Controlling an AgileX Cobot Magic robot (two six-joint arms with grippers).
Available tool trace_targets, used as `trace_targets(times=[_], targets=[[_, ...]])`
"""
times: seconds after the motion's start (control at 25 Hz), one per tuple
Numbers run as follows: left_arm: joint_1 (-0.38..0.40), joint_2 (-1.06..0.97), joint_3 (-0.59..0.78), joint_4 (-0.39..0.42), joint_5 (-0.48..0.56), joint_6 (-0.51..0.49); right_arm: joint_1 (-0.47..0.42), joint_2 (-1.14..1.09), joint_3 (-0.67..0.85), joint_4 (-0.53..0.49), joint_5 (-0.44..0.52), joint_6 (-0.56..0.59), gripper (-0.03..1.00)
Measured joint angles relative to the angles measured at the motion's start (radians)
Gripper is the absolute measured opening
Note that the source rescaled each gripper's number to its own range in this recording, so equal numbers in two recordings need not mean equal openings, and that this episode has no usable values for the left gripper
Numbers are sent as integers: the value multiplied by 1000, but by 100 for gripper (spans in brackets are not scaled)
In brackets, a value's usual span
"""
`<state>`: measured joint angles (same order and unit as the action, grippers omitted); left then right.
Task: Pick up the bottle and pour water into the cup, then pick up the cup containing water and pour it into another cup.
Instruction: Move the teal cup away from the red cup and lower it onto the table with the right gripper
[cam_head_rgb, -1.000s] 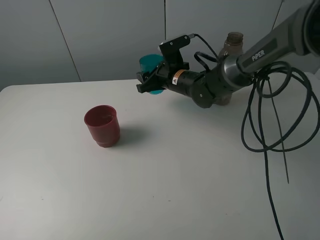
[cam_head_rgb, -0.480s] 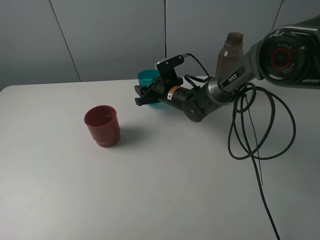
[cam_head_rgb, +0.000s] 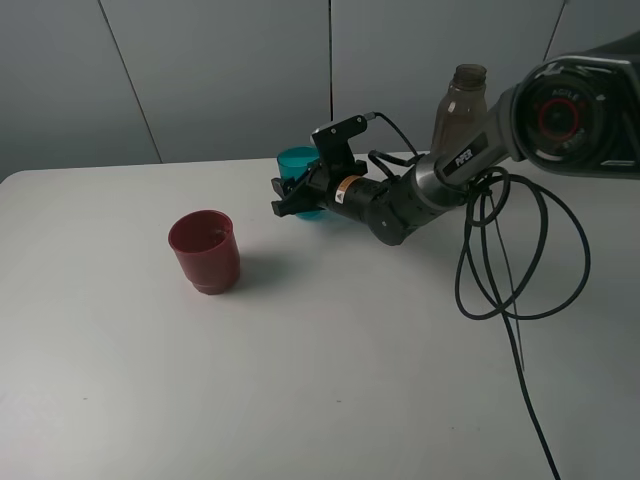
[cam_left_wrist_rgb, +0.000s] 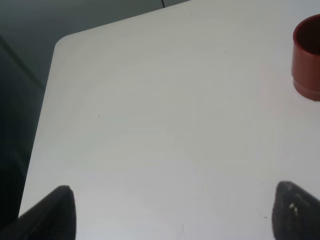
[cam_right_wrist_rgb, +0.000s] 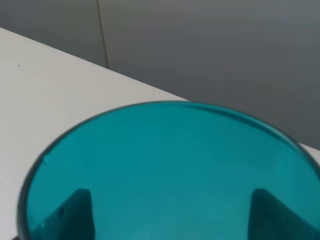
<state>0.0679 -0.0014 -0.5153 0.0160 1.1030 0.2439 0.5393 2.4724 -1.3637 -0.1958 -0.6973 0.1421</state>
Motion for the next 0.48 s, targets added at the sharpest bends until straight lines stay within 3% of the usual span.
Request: trace_targets(times=[0.2,0.24,0.28,0.36,0.4,0.48], targets=[[0,0,0,0,0,0,0,0,0,0,0,0,4],[0,0,0,0,0,0,0,0,0,0,0,0,9],[0,0,0,0,0,0,0,0,0,0,0,0,27],[0,0,0,0,0,0,0,0,0,0,0,0,76],[0,0,0,0,0,0,0,0,0,0,0,0,88],[0,0,0,0,0,0,0,0,0,0,8,0,97]])
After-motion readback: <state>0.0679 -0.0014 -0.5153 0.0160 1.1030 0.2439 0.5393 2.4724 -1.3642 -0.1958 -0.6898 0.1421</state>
